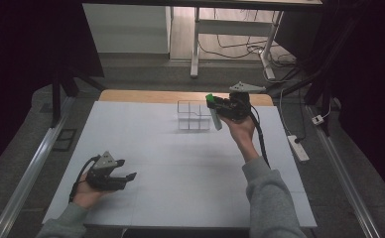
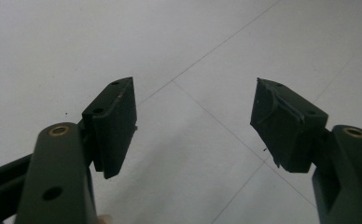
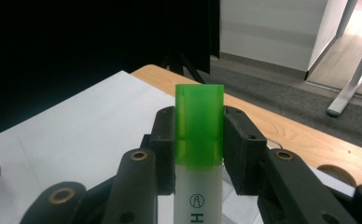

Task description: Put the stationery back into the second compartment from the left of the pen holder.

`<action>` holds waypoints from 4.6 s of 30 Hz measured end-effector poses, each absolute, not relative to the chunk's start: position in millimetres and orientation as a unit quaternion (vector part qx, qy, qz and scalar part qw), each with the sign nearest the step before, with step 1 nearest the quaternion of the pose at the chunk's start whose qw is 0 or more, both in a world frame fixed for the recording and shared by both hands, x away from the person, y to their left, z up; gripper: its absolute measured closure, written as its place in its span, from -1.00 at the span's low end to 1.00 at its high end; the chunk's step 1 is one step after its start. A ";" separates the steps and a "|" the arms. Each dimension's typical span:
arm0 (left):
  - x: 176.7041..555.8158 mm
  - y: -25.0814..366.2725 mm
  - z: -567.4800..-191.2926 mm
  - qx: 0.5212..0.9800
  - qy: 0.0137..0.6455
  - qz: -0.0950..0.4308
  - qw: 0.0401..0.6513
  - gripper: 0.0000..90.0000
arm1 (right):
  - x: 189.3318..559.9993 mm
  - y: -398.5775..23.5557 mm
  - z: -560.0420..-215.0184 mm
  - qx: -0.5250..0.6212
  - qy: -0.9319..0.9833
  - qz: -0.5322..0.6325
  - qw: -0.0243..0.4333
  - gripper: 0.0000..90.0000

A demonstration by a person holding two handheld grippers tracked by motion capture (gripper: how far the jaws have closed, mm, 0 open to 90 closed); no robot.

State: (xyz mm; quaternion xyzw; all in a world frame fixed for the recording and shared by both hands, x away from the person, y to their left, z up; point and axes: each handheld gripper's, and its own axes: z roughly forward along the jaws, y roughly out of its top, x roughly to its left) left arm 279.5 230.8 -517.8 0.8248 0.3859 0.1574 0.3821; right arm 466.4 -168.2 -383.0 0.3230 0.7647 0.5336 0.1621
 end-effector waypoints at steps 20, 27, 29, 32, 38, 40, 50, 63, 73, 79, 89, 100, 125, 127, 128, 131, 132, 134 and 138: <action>281.1 229.8 -517.2 0.823 0.386 0.152 0.388 -0.31 | 497.4 -141.5 -386.0 0.328 0.740 0.565 0.161 0.48; 279.9 230.7 -517.6 0.823 0.387 0.152 0.387 -0.31 | 507.0 -136.5 -387.1 0.334 0.736 0.565 0.166 0.48; 279.7 230.8 -517.8 0.824 0.387 0.153 0.386 -0.31 | 510.8 -135.7 -388.9 0.338 0.732 0.568 0.167 0.48; 280.0 230.7 -518.3 0.823 0.388 0.152 0.385 -0.31 | 514.7 -135.2 -391.7 0.341 0.732 0.566 0.167 0.48; 279.7 229.6 -519.0 0.825 0.387 0.152 0.383 -0.31 | 520.6 -128.8 -396.3 0.340 0.734 0.562 0.171 0.47; 279.6 229.9 -518.9 0.824 0.387 0.152 0.384 -0.31 | 522.8 -125.6 -397.1 0.339 0.734 0.563 0.171 0.47; 279.8 231.4 -519.5 0.824 0.387 0.152 0.384 -0.31 | 535.1 -116.5 -404.3 0.345 0.726 0.568 0.174 0.47; 280.2 233.5 -520.3 0.823 0.391 0.152 0.384 -0.31 | 549.9 -110.2 -416.2 0.356 0.711 0.581 0.173 0.47; 279.9 234.2 -520.5 0.823 0.392 0.152 0.383 -0.31 | 553.5 -104.5 -424.4 0.356 0.706 0.589 0.169 0.36; 280.4 234.1 -520.9 0.823 0.392 0.152 0.383 -0.31 | 549.6 -107.4 -420.4 0.358 0.721 0.569 0.166 0.08; 279.5 234.7 -519.8 0.821 0.393 0.155 0.384 -0.31 | 532.6 -115.6 -412.4 0.339 0.760 0.532 0.155 -0.04; 278.5 235.5 -518.9 0.820 0.394 0.158 0.384 -0.31 | 505.2 -135.8 -413.0 0.326 0.785 0.504 0.155 -0.07; 278.6 235.3 -519.2 0.820 0.398 0.159 0.379 -0.31 | 405.8 -235.2 -441.0 0.327 0.805 0.467 0.164 -0.11; 278.7 234.8 -519.3 0.821 0.398 0.159 0.378 -0.31 | 397.5 -242.5 -444.5 0.328 0.806 0.465 0.163 -0.11; 278.7 234.7 -519.3 0.821 0.398 0.158 0.378 -0.31 | 393.5 -245.6 -446.5 0.329 0.807 0.463 0.163 -0.11; 278.4 234.8 -519.0 0.820 0.399 0.157 0.380 -0.31 | 381.7 -255.5 -453.7 0.333 0.807 0.461 0.158 -0.11; 278.4 234.9 -519.0 0.819 0.400 0.157 0.380 -0.31 | 377.9 -258.8 -456.7 0.335 0.807 0.460 0.156 -0.11; 278.4 235.2 -519.0 0.819 0.400 0.158 0.380 -0.32 | 371.1 -264.6 -462.1 0.337 0.809 0.455 0.158 -0.11; 278.8 235.3 -519.5 0.820 0.400 0.157 0.379 -0.32 | 359.4 -280.0 -473.6 0.346 0.810 0.445 0.161 -0.11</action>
